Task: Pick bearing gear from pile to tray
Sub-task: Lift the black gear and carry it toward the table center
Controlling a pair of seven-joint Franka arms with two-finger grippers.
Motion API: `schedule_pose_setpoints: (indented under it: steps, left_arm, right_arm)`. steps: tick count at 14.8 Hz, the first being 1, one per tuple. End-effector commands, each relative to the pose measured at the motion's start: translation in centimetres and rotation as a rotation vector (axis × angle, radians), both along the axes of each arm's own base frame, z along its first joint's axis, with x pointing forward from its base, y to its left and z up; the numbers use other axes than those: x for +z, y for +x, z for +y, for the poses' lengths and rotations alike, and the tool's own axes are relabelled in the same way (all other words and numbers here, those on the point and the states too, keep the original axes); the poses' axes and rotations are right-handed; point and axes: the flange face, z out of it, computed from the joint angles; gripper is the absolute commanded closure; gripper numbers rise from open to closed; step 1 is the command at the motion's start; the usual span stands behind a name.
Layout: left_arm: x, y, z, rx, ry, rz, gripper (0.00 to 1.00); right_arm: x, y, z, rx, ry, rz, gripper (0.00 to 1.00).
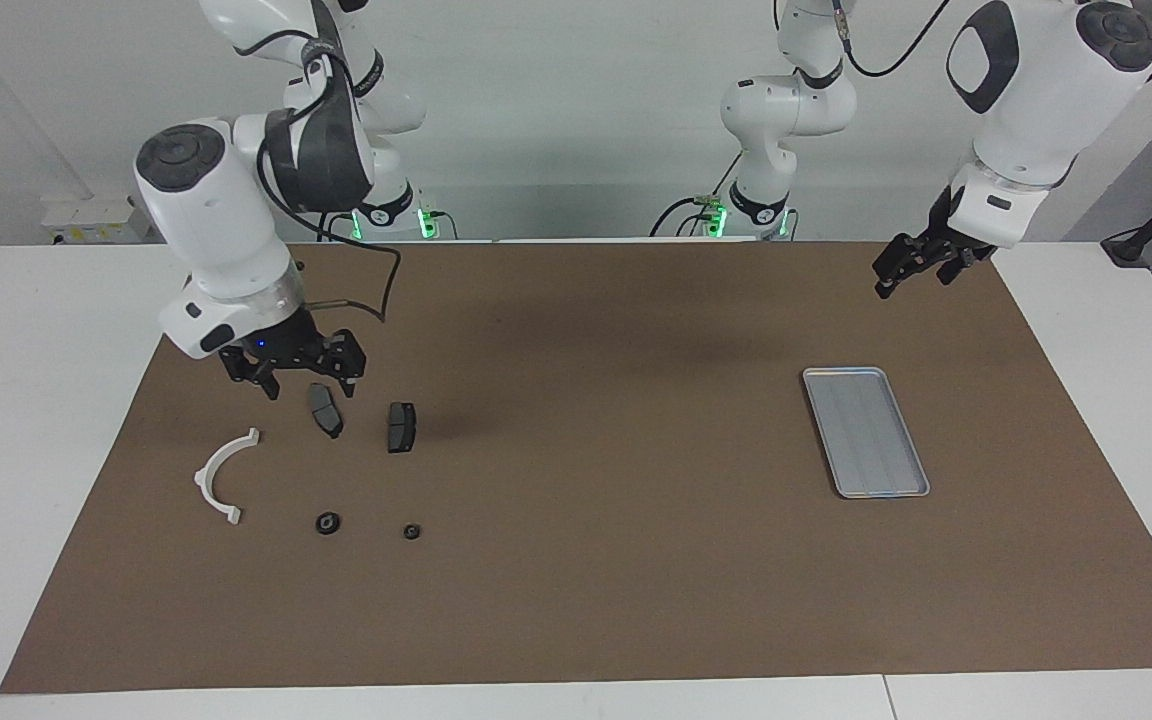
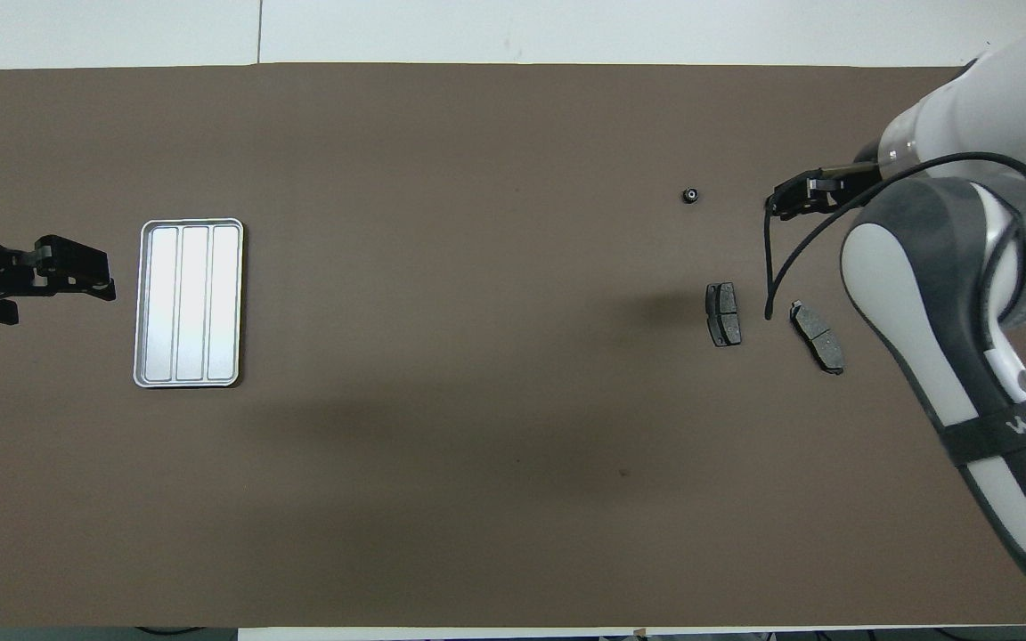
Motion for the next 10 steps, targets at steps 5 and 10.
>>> schedule_pose_setpoints:
  steps: [5, 10]
  left_arm:
    - [0.5, -0.7, 0.0, -0.008, 0.000, 0.004, 0.00]
    - [0.5, -0.7, 0.0, -0.008, -0.001, 0.002, 0.00]
  right_arm:
    - [-8.1, 3.5, 2.6, -0.067, 0.003, -0.022, 0.00]
    - [-15.0, 5.0, 3.6, -0.145, 0.002, 0.009, 0.00]
